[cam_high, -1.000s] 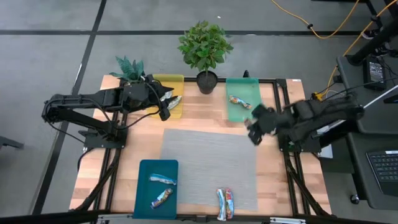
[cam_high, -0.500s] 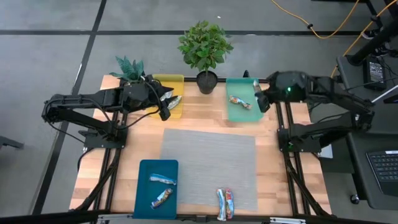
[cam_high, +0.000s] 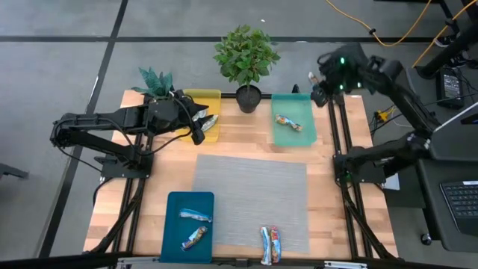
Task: Pick and place Granola Bars by type
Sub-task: Put the yellow granola bar into the blue transparent bin
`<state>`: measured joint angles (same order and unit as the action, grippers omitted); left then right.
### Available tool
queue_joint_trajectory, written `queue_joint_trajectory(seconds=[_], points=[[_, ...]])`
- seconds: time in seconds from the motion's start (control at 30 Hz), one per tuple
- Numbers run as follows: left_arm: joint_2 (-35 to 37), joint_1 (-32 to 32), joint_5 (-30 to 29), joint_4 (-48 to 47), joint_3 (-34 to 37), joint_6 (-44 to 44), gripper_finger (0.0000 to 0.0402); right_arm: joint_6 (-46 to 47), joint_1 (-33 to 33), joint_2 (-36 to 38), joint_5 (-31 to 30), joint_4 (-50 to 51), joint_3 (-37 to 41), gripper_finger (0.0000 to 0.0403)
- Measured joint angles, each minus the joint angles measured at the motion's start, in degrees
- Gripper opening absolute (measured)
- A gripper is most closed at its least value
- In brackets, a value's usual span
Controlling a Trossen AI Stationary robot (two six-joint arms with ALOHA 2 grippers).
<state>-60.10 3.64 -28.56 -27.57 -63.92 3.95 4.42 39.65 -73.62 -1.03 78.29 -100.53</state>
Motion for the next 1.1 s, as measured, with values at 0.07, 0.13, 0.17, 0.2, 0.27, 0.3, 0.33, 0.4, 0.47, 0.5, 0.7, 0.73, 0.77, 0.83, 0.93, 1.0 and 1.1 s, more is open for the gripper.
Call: queue_joint_trajectory(seconds=[0.07,0.13,0.17,0.2,0.27,0.3,0.33,0.4,0.47,0.5,0.7,0.73,0.77,0.83,0.93,1.0,1.1], points=[[0.0,0.0,-0.02,0.0,0.0,0.54,0.0157,-3.39,3.45,-2.99,1.44,1.31,-4.01,0.004],[0.0,0.0,-0.04,0.0,0.0,1.26,0.0157,-5.47,6.35,-5.79,2.84,2.48,-7.21,0.0034],[0.0,0.0,-0.04,0.0,0.0,1.36,0.0157,-6.48,7.52,-6.97,3.56,2.79,-8.34,0.0031],[0.0,0.0,-0.04,0.0,0.0,1.44,0.0157,-7.53,8.48,-8.07,4.21,2.99,-9.18,0.0027],[0.0,0.0,-0.04,0.0,0.0,1.42,0.0157,-9.23,9.8,-9.64,4.54,3.07,-9.99,0.0022],[0.0,0.0,-0.04,0.0,0.0,1.42,0.0157,-9.97,10.32,-10.33,4.65,2.92,-10.12,0.0022],[0.0,0.0,-0.04,0.0,0.0,1.42,0.0157,-10.82,10.85,-10.94,4.75,2.87,-10.1,0.0022],[0.0,0.0,-0.07,0.0,0.0,1.42,0.0157,-11.81,11.81,-12.11,4.84,2.43,-9.52,0.0027],[0.0,0.0,-0.34,0.0,0.0,1.4,0.0157,-12.36,12.39,-13.09,4.82,1.76,-8.41,0.0036],[0.0,0.0,-0.37,0.0,0.0,1.42,0.0157,-12.4,12.72,-13.45,4.82,1.16,-7.63,0.0039],[0.0,0.0,-0.37,0.0,0.0,1.46,0.0157,-12.48,13.75,-14.1,6.87,-4.81,-1.46,0.0033],[0.0,0.0,-0.37,0.0,0.0,1.46,0.0157,-12.5,13.75,-14.1,6.91,-5.78,-0.13,0.0029],[0.0,0.0,-0.37,0.0,0.0,1.46,0.0157,-12.51,13.75,-14.1,6.9,-6.5,1.2,0.0026],[0.0,0.0,-0.35,0.0,0.0,1.46,0.0157,-12.68,13.78,-14.1,6.87,-7.79,3.81,0.0022],[0.0,0.0,-0.36,0.0,0.0,1.46,0.0157,-13.15,13.75,-14.1,6.85,-9.74,7.27,0.0025],[0.0,0.0,-0.35,0.0,0.0,1.43,0.0157,-13.5,13.75,-14.1,6.83,-11.52,9.4,0.0034],[0.0,0.0,-0.35,0.0,0.0,1.46,0.0157,-13.61,13.78,-14.1,6.73,-13.45,12.37,0.0042]])
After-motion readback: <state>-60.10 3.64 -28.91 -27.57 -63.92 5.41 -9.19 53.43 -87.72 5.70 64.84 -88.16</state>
